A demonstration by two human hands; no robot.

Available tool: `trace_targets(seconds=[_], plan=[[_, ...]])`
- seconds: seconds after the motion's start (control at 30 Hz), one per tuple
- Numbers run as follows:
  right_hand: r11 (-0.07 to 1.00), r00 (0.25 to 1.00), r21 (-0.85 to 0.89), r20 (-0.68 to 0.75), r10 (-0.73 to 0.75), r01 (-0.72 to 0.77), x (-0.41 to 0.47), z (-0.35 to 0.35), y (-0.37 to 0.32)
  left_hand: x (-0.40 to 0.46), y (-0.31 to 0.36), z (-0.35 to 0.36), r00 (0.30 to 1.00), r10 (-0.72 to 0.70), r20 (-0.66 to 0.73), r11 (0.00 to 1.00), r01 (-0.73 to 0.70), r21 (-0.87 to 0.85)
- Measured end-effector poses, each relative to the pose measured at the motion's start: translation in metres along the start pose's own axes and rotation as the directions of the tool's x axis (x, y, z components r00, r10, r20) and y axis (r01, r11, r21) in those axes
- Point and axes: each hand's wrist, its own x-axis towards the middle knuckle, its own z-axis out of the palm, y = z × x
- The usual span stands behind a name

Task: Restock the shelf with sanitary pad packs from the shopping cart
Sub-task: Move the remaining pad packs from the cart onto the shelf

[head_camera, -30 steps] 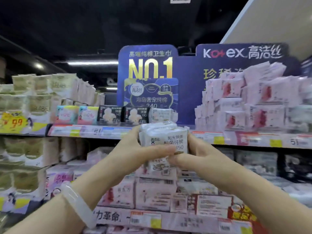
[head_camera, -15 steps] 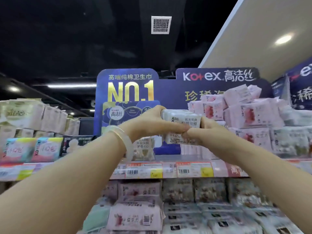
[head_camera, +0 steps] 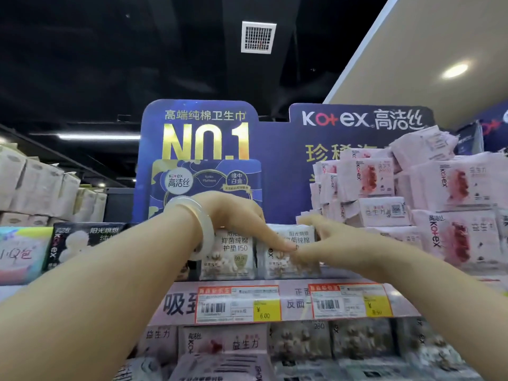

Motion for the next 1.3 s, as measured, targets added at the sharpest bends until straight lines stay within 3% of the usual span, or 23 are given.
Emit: trace_targets(seconds=[0.3,0.53,0.67,0.8,1.0,1.07,1.17,1.3], plan=[[0.998,0.997,-0.047,0.063,0.044,-0.041,0.011,0.0,0.002,-0.005,0.001,-0.007,0.989,-0.047,0.138,0.996,0.036,0.078],[0.994,0.994,-0.078,0.074,0.082,-0.076,0.009,0.0,0.001,-0.011,0.003,-0.002,0.994,-0.043,0.097,0.998,0.037,0.056],[0.995,0.997,-0.086,0.043,0.063,-0.059,-0.002,-0.006,-0.006,-0.022,0.005,-0.001,0.997,-0.022,-0.073,0.997,0.028,0.071],[0.971,0.99,-0.218,-0.081,-0.117,0.097,-0.022,-0.011,-0.022,-0.043,0.005,0.007,0.937,0.111,-0.331,0.993,-0.114,0.01],[0.897,0.94,-0.302,-0.013,-0.342,0.322,-0.04,0.015,-0.048,-0.108,-0.003,0.042,0.86,0.126,-0.494,0.987,-0.159,-0.024],[0.878,0.922,-0.293,0.033,-0.387,0.379,-0.045,0.039,-0.055,-0.138,-0.017,0.057,0.857,0.068,-0.511,0.995,-0.094,-0.025],[0.846,0.88,-0.244,0.157,-0.448,0.474,-0.055,0.088,-0.066,-0.193,-0.05,0.091,0.87,-0.107,-0.482,0.993,0.115,-0.013],[0.806,0.789,-0.165,0.385,-0.478,0.569,-0.081,0.195,-0.079,-0.282,-0.111,0.167,0.853,-0.418,-0.312,0.896,0.443,0.011]])
